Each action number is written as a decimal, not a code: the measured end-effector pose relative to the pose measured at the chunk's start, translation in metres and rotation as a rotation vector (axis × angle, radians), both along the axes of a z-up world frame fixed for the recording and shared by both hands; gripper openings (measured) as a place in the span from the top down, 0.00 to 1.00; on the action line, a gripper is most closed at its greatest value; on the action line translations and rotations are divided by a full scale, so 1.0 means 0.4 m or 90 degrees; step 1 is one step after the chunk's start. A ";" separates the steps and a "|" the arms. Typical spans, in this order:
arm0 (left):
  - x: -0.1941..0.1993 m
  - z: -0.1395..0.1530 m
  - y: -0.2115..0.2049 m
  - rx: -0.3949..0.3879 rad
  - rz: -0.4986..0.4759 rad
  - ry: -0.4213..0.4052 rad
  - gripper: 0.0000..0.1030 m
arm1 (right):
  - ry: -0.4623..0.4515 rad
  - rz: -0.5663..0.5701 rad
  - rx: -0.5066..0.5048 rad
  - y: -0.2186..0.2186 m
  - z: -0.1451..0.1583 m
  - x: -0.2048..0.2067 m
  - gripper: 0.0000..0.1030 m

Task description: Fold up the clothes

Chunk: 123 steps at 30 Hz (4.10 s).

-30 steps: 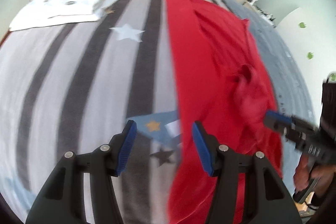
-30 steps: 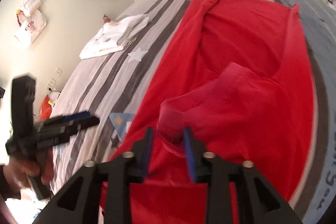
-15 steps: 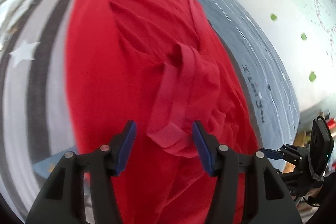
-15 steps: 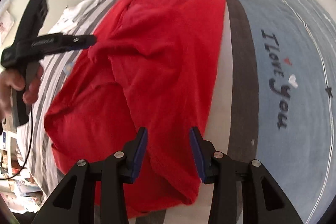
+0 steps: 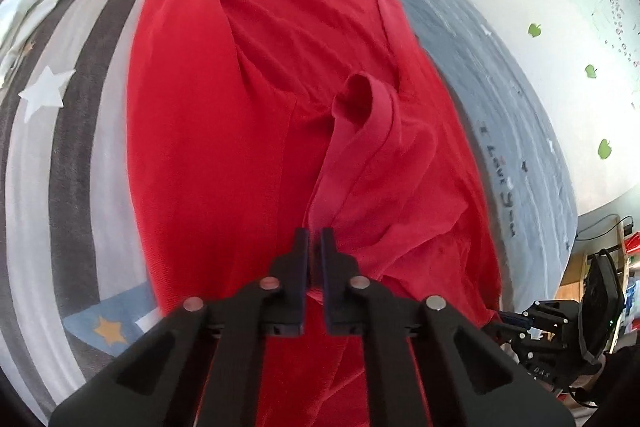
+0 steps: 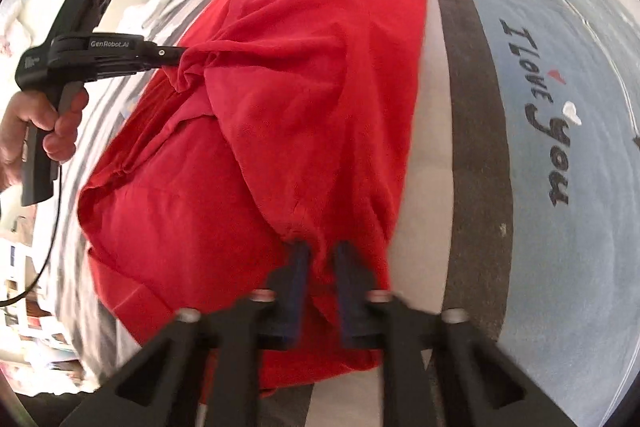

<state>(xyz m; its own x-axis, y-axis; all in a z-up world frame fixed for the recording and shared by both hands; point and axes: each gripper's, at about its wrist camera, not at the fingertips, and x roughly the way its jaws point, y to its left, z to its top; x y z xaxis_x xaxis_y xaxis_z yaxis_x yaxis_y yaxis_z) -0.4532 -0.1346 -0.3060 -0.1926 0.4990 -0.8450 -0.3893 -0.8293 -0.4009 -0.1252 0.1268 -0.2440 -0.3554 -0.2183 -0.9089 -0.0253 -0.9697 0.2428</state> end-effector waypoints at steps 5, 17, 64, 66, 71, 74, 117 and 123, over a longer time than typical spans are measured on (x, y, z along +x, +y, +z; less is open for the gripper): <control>0.024 0.040 -0.025 0.028 0.028 -0.006 0.98 | 0.011 0.004 -0.013 0.043 0.036 0.011 0.95; 0.050 0.010 -0.094 0.005 0.099 -0.045 0.98 | -0.012 0.015 -0.024 0.127 0.051 0.075 0.96; -0.215 0.025 0.013 -0.018 0.140 0.107 0.87 | 0.109 -0.201 -0.002 0.315 0.064 -0.539 0.61; -0.274 -0.004 -0.001 -0.023 0.152 0.103 0.87 | 0.117 -0.220 0.001 0.367 0.054 -0.646 0.61; -0.377 -0.025 -0.016 -0.041 0.146 0.127 0.87 | 0.131 -0.258 -0.041 0.486 0.038 -0.873 0.61; -0.423 -0.043 0.004 -0.044 0.144 0.130 0.87 | 0.139 -0.269 -0.051 0.541 0.034 -0.985 0.61; -0.474 -0.060 -0.069 -0.022 0.116 0.096 0.87 | 0.120 -0.014 0.048 0.231 0.097 -1.470 0.77; -0.475 -0.063 -0.073 -0.025 0.108 0.095 0.87 | 0.091 0.020 0.108 0.191 0.046 -1.456 0.77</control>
